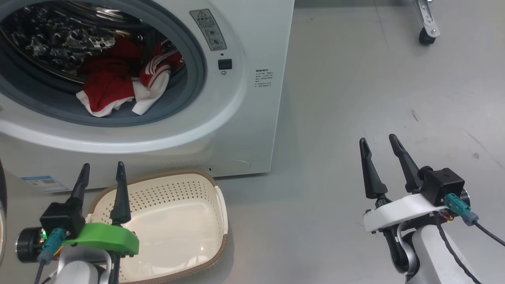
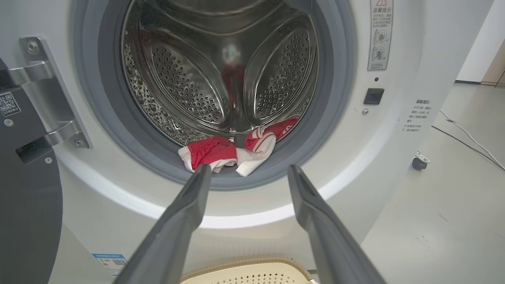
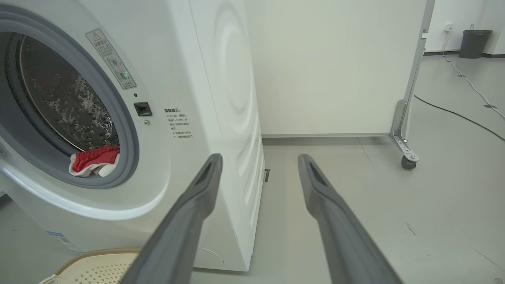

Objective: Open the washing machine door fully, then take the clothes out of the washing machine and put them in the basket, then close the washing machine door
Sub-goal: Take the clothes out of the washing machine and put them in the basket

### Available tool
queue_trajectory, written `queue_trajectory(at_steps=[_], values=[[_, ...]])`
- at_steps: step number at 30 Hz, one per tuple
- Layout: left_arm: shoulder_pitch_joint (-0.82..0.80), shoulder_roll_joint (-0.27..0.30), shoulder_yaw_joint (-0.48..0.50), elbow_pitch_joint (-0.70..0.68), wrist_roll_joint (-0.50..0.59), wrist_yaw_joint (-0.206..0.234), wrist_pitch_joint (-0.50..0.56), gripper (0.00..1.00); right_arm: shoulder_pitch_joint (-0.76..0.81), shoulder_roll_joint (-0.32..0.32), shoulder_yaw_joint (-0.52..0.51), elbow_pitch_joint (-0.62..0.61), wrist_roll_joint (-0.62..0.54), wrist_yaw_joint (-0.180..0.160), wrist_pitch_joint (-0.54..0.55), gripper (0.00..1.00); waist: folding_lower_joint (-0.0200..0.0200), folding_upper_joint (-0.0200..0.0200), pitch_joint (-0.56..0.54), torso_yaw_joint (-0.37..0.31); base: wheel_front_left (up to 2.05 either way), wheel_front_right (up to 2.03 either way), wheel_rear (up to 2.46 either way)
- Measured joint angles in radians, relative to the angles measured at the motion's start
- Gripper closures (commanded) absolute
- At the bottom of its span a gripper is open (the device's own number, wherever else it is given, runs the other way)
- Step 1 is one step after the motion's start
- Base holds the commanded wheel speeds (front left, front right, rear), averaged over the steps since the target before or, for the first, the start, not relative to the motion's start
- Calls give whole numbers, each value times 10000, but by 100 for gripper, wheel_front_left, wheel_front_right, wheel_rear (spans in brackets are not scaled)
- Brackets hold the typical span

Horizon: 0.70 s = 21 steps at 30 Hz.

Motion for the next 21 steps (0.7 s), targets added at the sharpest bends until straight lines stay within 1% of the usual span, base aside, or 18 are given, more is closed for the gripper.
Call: queue_trajectory(at_steps=[4,8,12,14,18,21], values=[[-212,128,105,-79,161,90,157,0,-184,-2,127,-180,-81,4,0,0,0,0,326,-134,0,0,0],[-732,405,247,-207,280,138,422,0,-350,-2,198,-378,-115,88,0,0,0,0,808,-326,0,0,0],[-1225,562,650,-190,290,245,909,0,-447,-2,238,-458,-132,92,0,0,0,0,1327,-543,0,0,0],[-1607,713,828,-186,374,288,1177,0,-569,-2,278,-512,-142,104,0,0,0,0,1590,-658,0,0,0],[-2484,1218,1057,-40,840,301,1764,0,-827,6,393,-594,-219,165,0,0,0,0,2125,-902,0,0,0],[-3077,1442,1290,127,878,313,2192,0,-998,29,489,-600,-244,180,0,0,0,0,2511,-1097,0,0,0]])
